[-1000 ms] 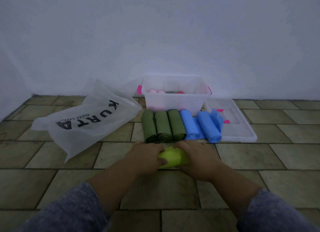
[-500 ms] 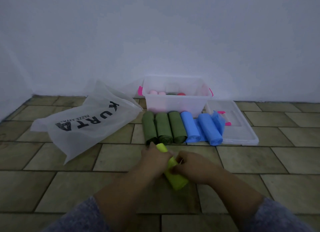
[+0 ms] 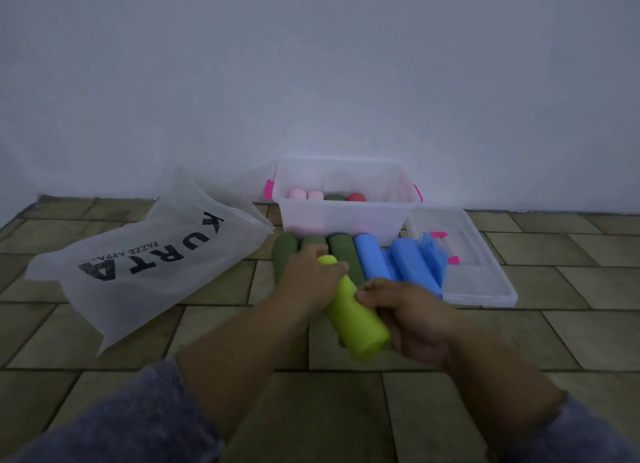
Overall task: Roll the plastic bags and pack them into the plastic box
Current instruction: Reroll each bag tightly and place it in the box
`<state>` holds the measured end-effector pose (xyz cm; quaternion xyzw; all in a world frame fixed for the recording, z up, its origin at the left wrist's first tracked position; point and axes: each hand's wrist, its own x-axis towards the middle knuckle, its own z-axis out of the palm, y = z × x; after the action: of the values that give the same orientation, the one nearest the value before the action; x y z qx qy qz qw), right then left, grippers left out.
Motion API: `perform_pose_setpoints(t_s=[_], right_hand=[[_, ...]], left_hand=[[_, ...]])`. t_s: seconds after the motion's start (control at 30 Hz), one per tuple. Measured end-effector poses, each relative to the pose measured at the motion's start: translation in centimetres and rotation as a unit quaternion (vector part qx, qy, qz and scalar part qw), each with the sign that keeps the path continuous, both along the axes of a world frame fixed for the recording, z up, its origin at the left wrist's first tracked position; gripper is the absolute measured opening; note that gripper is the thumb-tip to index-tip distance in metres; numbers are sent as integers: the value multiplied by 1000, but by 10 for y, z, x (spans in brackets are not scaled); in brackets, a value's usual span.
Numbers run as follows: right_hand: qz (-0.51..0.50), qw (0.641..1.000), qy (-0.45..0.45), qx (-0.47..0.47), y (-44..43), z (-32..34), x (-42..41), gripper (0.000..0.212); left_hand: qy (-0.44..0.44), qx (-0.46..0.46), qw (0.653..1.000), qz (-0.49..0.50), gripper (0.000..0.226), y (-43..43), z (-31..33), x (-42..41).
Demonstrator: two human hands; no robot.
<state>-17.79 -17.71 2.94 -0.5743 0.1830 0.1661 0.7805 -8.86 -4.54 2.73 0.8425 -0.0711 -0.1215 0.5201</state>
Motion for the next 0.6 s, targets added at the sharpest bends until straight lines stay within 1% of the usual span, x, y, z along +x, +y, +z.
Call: perform_pose_setpoints(t_s=[0.1,0.13,0.17,0.23,0.3,0.33,0.37,0.4,0.47,0.5,0.53,0.57,0.6], right_hand=[[10,999,6,-37,-31,30,23,53],[2,999,-4,-51,-42,41,32,53],[-11,998,-19,-63,-53,52,43,49],[-44,994,-51,-81,-72,74,71,30],[-100,984,-78,-122,-87,89,105,20],[-130,974,-85,-167,-92,92,125,17],[-147,958,-84,-232,-97,91,146,17],[-144,937,-69,-312,-100,86,166,20],[-99,871,-15,-481,-102,71,201,30],[-63,831,12,-553,-101,60,213,33],[-14,782,33,-622,-99,49,222,35],[38,736,53,-674,-95,40,228,37],[82,704,72,-702,-90,33,232,40]], left_hand=[[-125,90,988,-11,63,-7,20,53],[-159,128,979,-12,67,-7,25,70],[-175,159,972,-9,73,-7,29,86],[-159,232,960,-2,85,-8,32,117],[-111,298,948,-7,92,-12,31,137],[-85,310,947,-13,93,-15,30,144],[-61,311,948,-19,92,-19,29,148],[-43,308,950,-26,90,-21,26,152],[-34,308,950,-37,87,-23,20,157],[-38,315,947,-41,86,-23,17,158],[-43,323,944,-43,86,-22,16,159],[-47,331,941,-45,85,-21,15,160],[-50,337,939,-47,84,-21,14,160]])
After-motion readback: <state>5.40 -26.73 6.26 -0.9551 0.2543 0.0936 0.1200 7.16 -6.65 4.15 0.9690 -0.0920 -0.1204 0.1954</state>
